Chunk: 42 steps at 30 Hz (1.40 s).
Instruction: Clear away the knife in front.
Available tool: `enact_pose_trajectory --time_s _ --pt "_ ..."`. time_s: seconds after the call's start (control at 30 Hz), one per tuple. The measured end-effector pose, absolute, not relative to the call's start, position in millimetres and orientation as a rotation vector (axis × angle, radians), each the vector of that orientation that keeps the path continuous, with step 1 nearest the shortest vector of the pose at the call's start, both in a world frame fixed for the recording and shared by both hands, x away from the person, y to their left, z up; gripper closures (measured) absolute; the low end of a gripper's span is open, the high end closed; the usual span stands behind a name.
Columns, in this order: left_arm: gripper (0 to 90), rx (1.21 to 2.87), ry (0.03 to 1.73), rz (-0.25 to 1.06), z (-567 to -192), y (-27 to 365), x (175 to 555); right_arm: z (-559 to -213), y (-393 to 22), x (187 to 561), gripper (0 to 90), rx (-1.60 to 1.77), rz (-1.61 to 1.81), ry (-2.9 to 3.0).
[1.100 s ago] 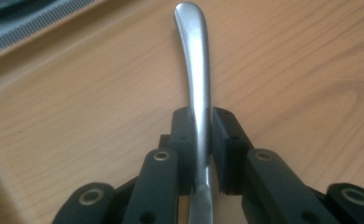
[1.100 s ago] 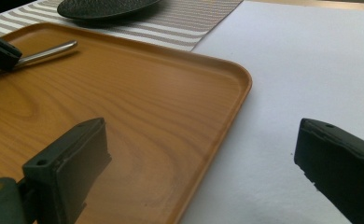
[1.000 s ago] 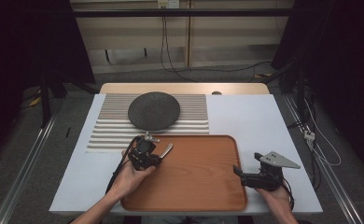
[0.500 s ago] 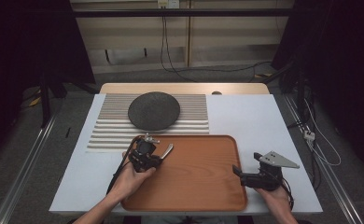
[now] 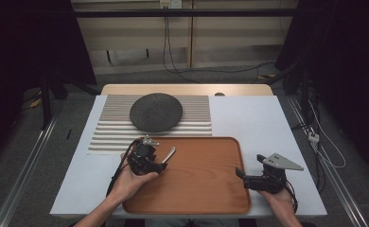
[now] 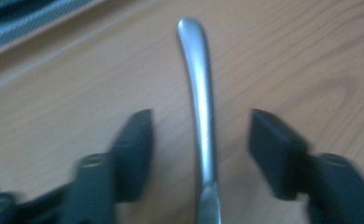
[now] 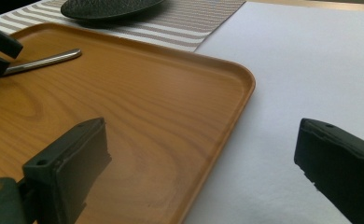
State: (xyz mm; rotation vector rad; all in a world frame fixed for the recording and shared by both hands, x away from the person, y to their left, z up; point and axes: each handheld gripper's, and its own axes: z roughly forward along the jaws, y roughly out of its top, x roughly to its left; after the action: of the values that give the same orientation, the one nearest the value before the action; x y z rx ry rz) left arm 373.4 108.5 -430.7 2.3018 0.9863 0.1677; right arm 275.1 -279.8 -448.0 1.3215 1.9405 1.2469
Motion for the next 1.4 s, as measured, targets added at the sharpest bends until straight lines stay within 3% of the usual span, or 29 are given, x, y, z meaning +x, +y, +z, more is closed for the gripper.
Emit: enact_pose_trajectory --time_s 0.07,0.23,0.33,0.5,0.6,0.63,0.67,0.7,0.8,1.4 --pt "20.1 2.292 0.982 0.174 -430.0 107.2 374.8 -448.4 -280.8 275.4 2.8 1.326 1.253 1.935" --pt "11.6 2.282 0.92 0.164 -426.0 103.7 374.6 -448.4 -281.6 275.2 2.8 1.327 1.254 1.934" --pt "12.8 2.275 0.841 0.152 -423.9 100.4 370.8 -448.3 -282.0 274.9 2.8 1.328 1.25 1.931" --pt "36.3 2.287 0.729 0.204 -426.5 92.2 362.7 -447.7 -281.4 274.6 2.8 1.328 1.249 1.931" --pt "57.1 2.289 0.714 0.182 -429.1 87.5 361.9 -447.8 -280.1 275.5 2.8 1.322 1.245 1.935" --pt "69.7 2.305 0.719 0.191 -429.1 86.0 361.9 -447.6 -279.6 274.9 2.8 1.32 1.243 1.935" --pt "76.7 2.299 0.712 0.17 -429.9 85.2 362.7 -447.5 -279.8 274.6 2.8 1.32 1.242 1.936" --pt "76.7 2.301 0.713 0.176 -430.6 84.1 363.0 -447.5 -279.8 274.6 2.8 1.32 1.242 1.936" --pt "89.4 2.331 0.716 0.177 -433.5 81.0 364.5 -447.4 -280.7 274.5 2.8 1.324 1.244 1.93" --pt "90.0 2.376 0.782 0.26 -438.4 85.4 370.9 -446.9 -280.4 274.9 2.8 1.319 1.247 1.933"
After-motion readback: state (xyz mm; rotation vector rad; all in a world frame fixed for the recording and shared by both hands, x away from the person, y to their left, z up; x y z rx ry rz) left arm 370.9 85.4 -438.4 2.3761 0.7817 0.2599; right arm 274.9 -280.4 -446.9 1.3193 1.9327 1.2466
